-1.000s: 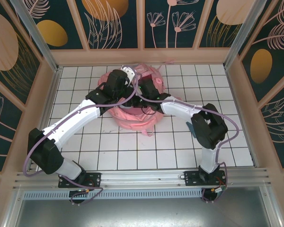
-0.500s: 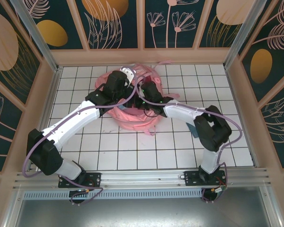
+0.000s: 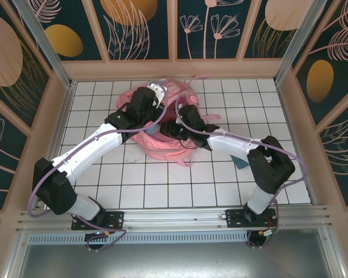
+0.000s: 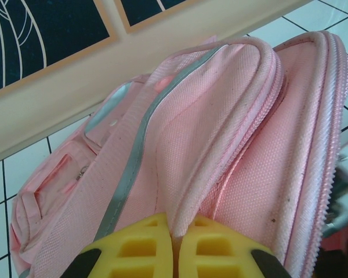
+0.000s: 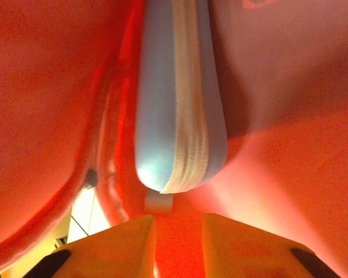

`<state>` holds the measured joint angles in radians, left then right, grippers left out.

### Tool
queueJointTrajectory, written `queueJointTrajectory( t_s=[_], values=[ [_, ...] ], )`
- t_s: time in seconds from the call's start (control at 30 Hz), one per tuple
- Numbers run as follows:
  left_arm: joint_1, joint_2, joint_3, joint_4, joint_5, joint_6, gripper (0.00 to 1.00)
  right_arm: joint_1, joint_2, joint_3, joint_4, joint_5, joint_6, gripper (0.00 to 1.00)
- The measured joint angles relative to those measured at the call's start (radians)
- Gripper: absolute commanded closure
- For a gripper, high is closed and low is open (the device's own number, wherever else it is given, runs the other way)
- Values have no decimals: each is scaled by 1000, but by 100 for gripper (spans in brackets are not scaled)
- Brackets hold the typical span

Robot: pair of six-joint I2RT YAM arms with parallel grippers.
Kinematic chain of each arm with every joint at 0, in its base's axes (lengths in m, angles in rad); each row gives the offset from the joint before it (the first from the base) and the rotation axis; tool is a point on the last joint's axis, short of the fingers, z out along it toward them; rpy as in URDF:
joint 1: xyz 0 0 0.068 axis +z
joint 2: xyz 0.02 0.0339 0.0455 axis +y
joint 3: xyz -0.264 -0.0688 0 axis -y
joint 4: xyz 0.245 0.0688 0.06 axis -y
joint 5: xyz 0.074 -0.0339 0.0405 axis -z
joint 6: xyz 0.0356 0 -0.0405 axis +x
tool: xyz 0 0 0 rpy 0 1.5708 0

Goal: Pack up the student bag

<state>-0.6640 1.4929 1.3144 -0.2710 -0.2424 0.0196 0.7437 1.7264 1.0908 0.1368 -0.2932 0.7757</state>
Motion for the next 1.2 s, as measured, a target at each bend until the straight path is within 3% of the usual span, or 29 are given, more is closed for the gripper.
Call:
queueJointTrajectory(
  t_s=[0.27, 0.47, 0.7, 1.0, 1.2],
  values=[
    [3, 0, 0, 0, 6, -11, 100, 2, 170, 128, 63, 4, 35, 79],
    [12, 45, 43, -10, 53, -58, 100, -22, 164, 59, 223, 0, 85, 71],
    [11, 174, 156, -27, 174, -105, 100, -95, -67, -164, 218, 17, 95, 56],
    [11, 403, 376, 2, 367, -225, 100, -242, -466, -284, -72, 186, 73, 48],
    [11, 559, 543, 43, 441, -317, 100, -181, -560, -291, -285, 329, 1, 48]
  ],
)
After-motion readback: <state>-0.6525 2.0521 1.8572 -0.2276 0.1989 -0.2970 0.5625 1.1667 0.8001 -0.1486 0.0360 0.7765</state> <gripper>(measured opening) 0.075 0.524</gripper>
